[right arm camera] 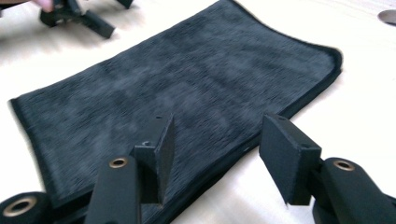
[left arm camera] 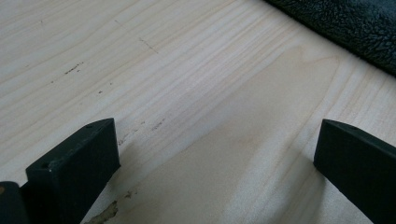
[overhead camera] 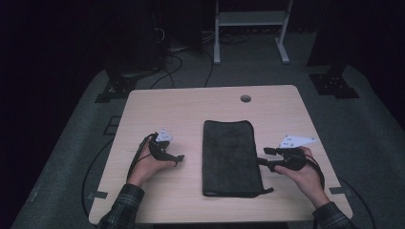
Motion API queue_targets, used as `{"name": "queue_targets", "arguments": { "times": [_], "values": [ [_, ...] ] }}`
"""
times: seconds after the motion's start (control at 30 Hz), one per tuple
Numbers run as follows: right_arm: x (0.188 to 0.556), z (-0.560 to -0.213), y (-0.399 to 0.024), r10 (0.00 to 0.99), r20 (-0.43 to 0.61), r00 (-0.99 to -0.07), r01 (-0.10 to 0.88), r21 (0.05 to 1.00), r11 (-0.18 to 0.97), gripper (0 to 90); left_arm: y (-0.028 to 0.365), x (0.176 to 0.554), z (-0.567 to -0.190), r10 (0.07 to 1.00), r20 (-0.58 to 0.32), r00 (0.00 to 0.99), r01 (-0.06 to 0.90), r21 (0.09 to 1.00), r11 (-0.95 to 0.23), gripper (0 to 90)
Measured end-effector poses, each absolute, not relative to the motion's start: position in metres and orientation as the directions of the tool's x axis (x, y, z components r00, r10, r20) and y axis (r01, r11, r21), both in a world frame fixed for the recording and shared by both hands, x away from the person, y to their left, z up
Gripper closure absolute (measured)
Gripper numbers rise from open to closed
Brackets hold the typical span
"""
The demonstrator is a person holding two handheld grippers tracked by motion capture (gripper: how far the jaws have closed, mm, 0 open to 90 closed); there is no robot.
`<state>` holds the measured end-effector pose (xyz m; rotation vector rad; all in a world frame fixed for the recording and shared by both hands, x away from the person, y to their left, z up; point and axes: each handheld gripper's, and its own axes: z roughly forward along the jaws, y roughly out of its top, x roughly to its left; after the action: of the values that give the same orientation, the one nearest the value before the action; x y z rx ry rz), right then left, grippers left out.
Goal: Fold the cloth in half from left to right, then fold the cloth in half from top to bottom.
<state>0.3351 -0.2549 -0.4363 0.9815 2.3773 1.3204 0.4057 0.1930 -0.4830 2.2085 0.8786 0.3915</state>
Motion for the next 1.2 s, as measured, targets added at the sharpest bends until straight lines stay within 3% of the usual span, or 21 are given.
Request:
{"name": "queue_targets", "arguments": {
  "times": [0.13,0.3,0.53,1.2],
  "values": [
    [0.353,-0.436,-0.255,0.675,0.111,-0.729,0.448,0.824,0.348,42.7,0.190,0.406,-0.482,0.687,0.018,0.727,0.463,0.725,-0.510,5.7],
    [0.374,-0.435,-0.252,0.685,0.105,-0.721,0.446,0.827,0.343,40.8,0.185,0.411,-0.478,0.686,0.016,0.727,0.461,0.729,-0.506,20.7],
    [0.402,-0.436,-0.248,0.700,0.095,-0.708,0.456,0.818,0.350,39.3,0.170,0.425,-0.470,0.663,0.011,0.748,0.446,0.732,-0.515,30.0],
    [0.476,-0.441,-0.230,0.735,0.084,-0.672,0.495,0.789,0.363,35.7,0.114,0.489,-0.442,0.637,-0.031,0.770,0.426,0.768,-0.478,35.4]
  ]
}}
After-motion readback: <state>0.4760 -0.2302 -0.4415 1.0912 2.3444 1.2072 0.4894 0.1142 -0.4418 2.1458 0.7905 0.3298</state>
